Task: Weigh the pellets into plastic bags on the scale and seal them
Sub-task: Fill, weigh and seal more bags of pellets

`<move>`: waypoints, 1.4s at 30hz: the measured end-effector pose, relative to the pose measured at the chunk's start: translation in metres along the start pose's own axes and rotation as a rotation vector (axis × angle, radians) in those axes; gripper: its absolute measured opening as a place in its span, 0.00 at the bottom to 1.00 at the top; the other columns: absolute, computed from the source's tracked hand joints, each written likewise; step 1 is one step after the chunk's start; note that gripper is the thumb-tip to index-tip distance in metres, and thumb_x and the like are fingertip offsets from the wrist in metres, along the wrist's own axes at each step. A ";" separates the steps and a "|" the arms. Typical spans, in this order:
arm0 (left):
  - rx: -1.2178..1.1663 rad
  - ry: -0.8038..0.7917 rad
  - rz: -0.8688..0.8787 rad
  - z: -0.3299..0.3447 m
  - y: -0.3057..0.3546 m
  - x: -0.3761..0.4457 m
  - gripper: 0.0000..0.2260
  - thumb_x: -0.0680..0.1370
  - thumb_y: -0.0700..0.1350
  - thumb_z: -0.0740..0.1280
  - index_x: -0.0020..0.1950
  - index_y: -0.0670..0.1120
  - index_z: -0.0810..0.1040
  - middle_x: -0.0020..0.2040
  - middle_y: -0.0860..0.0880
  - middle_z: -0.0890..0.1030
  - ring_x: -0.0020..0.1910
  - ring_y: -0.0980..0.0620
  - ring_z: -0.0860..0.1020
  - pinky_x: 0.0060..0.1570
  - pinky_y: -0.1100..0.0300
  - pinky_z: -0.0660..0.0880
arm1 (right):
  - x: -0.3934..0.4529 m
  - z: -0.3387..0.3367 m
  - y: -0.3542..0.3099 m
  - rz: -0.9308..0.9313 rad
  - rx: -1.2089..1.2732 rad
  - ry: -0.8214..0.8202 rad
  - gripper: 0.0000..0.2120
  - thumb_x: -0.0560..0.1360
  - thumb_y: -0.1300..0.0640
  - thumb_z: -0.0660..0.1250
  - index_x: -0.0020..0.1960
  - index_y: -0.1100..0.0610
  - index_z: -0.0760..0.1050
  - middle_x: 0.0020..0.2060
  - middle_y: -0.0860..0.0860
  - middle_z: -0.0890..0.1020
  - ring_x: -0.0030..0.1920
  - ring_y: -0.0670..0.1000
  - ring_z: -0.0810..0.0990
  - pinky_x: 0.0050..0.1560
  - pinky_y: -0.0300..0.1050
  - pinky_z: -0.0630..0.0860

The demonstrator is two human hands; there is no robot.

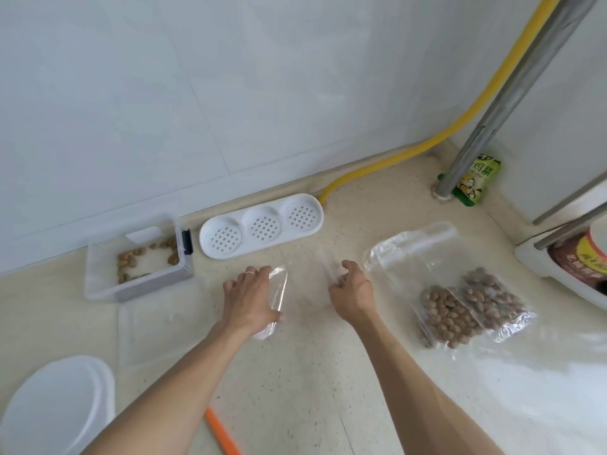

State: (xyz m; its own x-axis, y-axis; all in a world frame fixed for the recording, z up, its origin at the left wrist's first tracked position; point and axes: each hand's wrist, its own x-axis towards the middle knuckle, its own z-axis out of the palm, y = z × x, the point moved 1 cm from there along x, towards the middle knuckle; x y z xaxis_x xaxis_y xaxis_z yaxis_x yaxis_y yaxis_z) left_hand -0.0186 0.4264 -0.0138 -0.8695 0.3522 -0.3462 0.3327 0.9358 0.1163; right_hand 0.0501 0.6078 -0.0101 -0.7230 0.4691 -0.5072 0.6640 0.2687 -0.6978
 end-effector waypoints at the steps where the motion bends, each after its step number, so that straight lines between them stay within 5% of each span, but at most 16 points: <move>1: -0.047 0.041 0.011 -0.001 -0.003 -0.003 0.33 0.69 0.51 0.75 0.70 0.50 0.65 0.58 0.50 0.73 0.59 0.49 0.73 0.56 0.54 0.63 | -0.003 0.000 -0.001 -0.004 0.028 0.005 0.26 0.77 0.66 0.60 0.75 0.58 0.62 0.54 0.55 0.79 0.49 0.52 0.80 0.40 0.38 0.73; 3: -0.191 0.104 0.028 -0.009 -0.012 -0.010 0.22 0.74 0.42 0.69 0.67 0.50 0.70 0.55 0.51 0.76 0.55 0.51 0.76 0.56 0.55 0.67 | -0.010 -0.002 -0.004 -0.020 0.084 0.042 0.24 0.77 0.65 0.61 0.73 0.58 0.66 0.44 0.51 0.78 0.39 0.46 0.77 0.33 0.35 0.70; 6: -0.390 0.114 0.039 -0.027 -0.030 -0.021 0.15 0.76 0.40 0.66 0.62 0.50 0.75 0.48 0.52 0.80 0.48 0.50 0.78 0.49 0.55 0.74 | -0.022 -0.003 -0.014 -0.040 0.184 0.082 0.21 0.75 0.65 0.64 0.68 0.58 0.71 0.41 0.53 0.80 0.38 0.48 0.78 0.36 0.38 0.76; 13: -0.615 0.213 0.017 -0.077 -0.100 -0.058 0.12 0.70 0.44 0.75 0.50 0.52 0.79 0.42 0.51 0.80 0.41 0.54 0.79 0.43 0.56 0.78 | -0.076 0.038 -0.053 -0.079 0.362 0.112 0.05 0.76 0.62 0.65 0.50 0.59 0.79 0.40 0.53 0.80 0.35 0.49 0.77 0.38 0.43 0.77; 17: -0.785 0.312 -0.041 -0.091 -0.167 -0.089 0.09 0.69 0.43 0.76 0.45 0.51 0.79 0.39 0.54 0.80 0.39 0.55 0.79 0.37 0.63 0.75 | -0.114 0.087 -0.073 -0.087 0.385 0.101 0.05 0.76 0.59 0.67 0.45 0.60 0.80 0.36 0.53 0.81 0.33 0.49 0.76 0.37 0.43 0.76; 25: -0.814 0.270 -0.114 -0.074 -0.315 -0.146 0.12 0.70 0.37 0.66 0.49 0.51 0.78 0.44 0.53 0.78 0.40 0.51 0.77 0.39 0.60 0.71 | -0.190 0.216 -0.099 -0.067 0.214 -0.103 0.04 0.75 0.62 0.68 0.41 0.61 0.77 0.32 0.54 0.79 0.31 0.50 0.75 0.31 0.39 0.72; 30: -0.675 0.235 -0.164 -0.040 -0.369 -0.165 0.13 0.72 0.37 0.67 0.55 0.49 0.78 0.54 0.49 0.77 0.46 0.50 0.77 0.51 0.58 0.72 | -0.205 0.265 -0.096 -0.039 0.019 -0.124 0.11 0.74 0.55 0.70 0.36 0.57 0.74 0.33 0.52 0.82 0.32 0.49 0.77 0.38 0.45 0.77; 37: -0.583 0.206 -0.168 -0.017 -0.392 -0.169 0.14 0.75 0.41 0.66 0.61 0.46 0.75 0.61 0.45 0.72 0.51 0.47 0.78 0.51 0.59 0.72 | -0.211 0.295 -0.096 0.007 -0.037 -0.083 0.11 0.77 0.55 0.70 0.38 0.58 0.74 0.34 0.53 0.81 0.32 0.49 0.77 0.37 0.44 0.76; 42: -0.470 0.267 -0.162 -0.012 -0.386 -0.181 0.20 0.75 0.42 0.66 0.67 0.43 0.72 0.65 0.42 0.72 0.65 0.41 0.68 0.59 0.51 0.71 | -0.218 0.298 -0.093 0.028 -0.051 -0.035 0.17 0.76 0.49 0.68 0.59 0.58 0.75 0.46 0.55 0.84 0.47 0.55 0.82 0.53 0.55 0.80</move>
State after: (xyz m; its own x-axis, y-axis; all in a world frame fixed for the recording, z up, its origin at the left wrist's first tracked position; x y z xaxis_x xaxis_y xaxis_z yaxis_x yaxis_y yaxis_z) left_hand 0.0058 0.0014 0.0147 -0.9784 0.1377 -0.1541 0.0420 0.8625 0.5042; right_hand 0.0893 0.2299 0.0152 -0.7097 0.4477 -0.5439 0.6921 0.2989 -0.6570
